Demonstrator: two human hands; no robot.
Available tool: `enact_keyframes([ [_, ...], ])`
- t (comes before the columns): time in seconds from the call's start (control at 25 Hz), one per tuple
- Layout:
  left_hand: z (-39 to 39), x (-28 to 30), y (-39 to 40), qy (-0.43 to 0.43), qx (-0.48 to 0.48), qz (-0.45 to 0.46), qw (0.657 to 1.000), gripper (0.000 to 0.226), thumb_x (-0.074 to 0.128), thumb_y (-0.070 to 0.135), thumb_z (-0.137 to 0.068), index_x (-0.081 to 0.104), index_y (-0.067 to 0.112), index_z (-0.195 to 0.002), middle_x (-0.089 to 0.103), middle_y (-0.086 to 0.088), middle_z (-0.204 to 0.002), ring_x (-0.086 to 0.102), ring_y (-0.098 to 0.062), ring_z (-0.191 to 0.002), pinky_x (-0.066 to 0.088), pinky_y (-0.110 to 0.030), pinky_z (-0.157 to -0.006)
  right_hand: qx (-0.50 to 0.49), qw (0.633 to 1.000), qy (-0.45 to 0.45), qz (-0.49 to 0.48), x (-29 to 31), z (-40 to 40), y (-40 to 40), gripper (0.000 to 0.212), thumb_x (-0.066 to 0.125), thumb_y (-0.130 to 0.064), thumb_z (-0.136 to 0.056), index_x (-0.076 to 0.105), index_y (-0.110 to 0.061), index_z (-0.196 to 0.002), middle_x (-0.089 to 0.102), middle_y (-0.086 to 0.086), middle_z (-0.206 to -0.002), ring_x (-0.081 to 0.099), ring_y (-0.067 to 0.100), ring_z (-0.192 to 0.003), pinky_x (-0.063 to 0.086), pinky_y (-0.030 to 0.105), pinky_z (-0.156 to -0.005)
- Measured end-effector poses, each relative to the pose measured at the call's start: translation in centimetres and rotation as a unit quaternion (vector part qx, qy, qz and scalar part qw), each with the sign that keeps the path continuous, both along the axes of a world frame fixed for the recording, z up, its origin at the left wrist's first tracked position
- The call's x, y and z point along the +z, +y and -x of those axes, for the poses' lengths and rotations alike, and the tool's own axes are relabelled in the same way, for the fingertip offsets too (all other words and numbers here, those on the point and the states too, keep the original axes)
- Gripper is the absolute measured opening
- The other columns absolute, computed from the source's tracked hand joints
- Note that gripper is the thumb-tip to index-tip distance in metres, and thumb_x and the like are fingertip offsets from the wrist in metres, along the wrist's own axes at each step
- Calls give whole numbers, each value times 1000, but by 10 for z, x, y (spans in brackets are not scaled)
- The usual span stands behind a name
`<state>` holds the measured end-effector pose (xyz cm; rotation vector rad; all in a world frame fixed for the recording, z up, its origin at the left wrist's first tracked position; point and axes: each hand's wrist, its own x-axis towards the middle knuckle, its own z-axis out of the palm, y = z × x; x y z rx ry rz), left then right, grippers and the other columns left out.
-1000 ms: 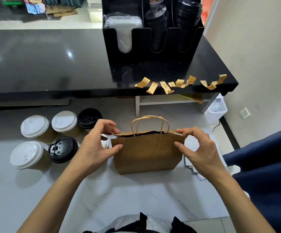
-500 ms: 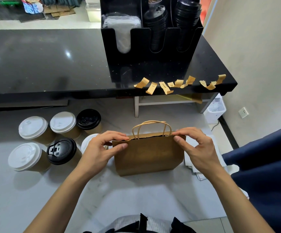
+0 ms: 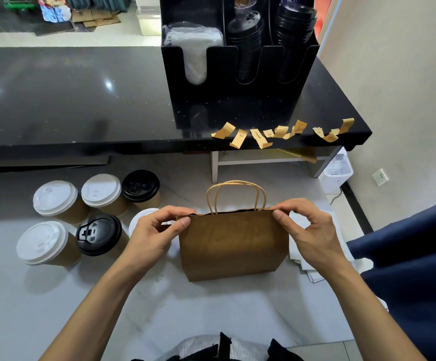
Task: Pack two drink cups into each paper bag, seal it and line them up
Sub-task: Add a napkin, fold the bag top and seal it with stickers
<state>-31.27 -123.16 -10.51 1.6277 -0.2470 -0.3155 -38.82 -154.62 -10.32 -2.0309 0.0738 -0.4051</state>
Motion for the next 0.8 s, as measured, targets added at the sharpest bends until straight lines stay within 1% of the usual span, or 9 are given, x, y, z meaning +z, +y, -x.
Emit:
enact_keyframes([
  [0.12, 2, -1, -5, 4, 21, 4, 1000, 14, 66, 10, -93, 77, 8, -102, 75, -4, -108, 67, -25, -106, 52, -20, -88, 7, 1000, 1, 2, 0, 0, -1, 7, 71, -33, -90, 76, -31, -95, 73, -10, -100, 66, 19, -103, 51, 34, -92],
  [0.2, 3, 1, -8, 8, 29, 4, 1000, 14, 66, 9, -94, 77, 9, -101, 76, -2, -107, 67, -21, -106, 51, -19, -87, 12, 1000, 2, -1, 1, -1, -2, 7, 71, -31, -90, 76, -32, -96, 73, -10, -100, 67, 20, -103, 51, 33, -91],
  [0.28, 4, 3, -8, 9, 30, 4, 999, 16, 65, 11, -95, 77, 11, -104, 76, 0, -109, 67, -18, -108, 50, -22, -90, 19, 1000, 4, -4, 3, 0, -4, 9, 71, -30, -91, 76, -33, -97, 74, -10, -101, 67, 20, -104, 51, 32, -92],
  [0.36, 3, 5, -7, 18, 29, 8, 999, 19, 62, 13, -97, 77, 13, -109, 75, 0, -112, 66, -18, -112, 49, -30, -96, 26, 1000, 2, -5, 4, 0, -6, 13, 69, -29, -92, 76, -37, -99, 74, -12, -103, 67, 19, -106, 51, 31, -93],
  [0.44, 3, 6, -8, 26, 25, 16, 999, 22, 58, 13, -100, 75, 13, -113, 75, -1, -113, 66, -19, -113, 48, -32, -98, 24, 1000, 0, -2, 5, 1, -5, 17, 69, -26, -93, 75, -39, -100, 74, -14, -104, 67, 18, -107, 51, 31, -94],
  [0.6, 4, 7, -10, 17, 45, 12, 999, 19, 61, 11, -98, 77, 12, -109, 75, -1, -112, 67, -19, -110, 50, -25, -90, 16, 1000, -3, 1, 8, 2, -3, 16, 70, -24, -93, 76, -36, -101, 74, -16, -104, 67, 17, -108, 51, 27, -93],
  [0.68, 2, 7, -4, -21, 22, -21, 999, 17, 66, 9, -94, 78, 15, -105, 75, 2, -113, 69, -18, -108, 53, -26, -87, 11, 1000, 1, -4, 9, 3, -2, 15, 69, -26, -92, 76, -36, -100, 73, -18, -103, 67, 14, -107, 51, 22, -92],
  [0.76, 1, 8, 3, -36, -15, -47, 998, 17, 73, 12, -89, 80, 22, -101, 75, 5, -114, 69, -10, -97, 54, -28, -79, -2, 1000, 1, -8, 10, 4, -2, 15, 69, -23, -92, 76, -35, -99, 73, -19, -101, 67, 12, -105, 49, 18, -89],
  [0.8, 1, 8, 6, -32, -30, -55, 998, 17, 78, 17, -85, 80, 26, -100, 73, 6, -116, 68, -6, -91, 52, -27, -75, -9, 1000, -1, -7, 9, 4, -1, 17, 70, -20, -92, 75, -35, -99, 73, -19, -100, 66, 11, -104, 48, 16, -88],
])
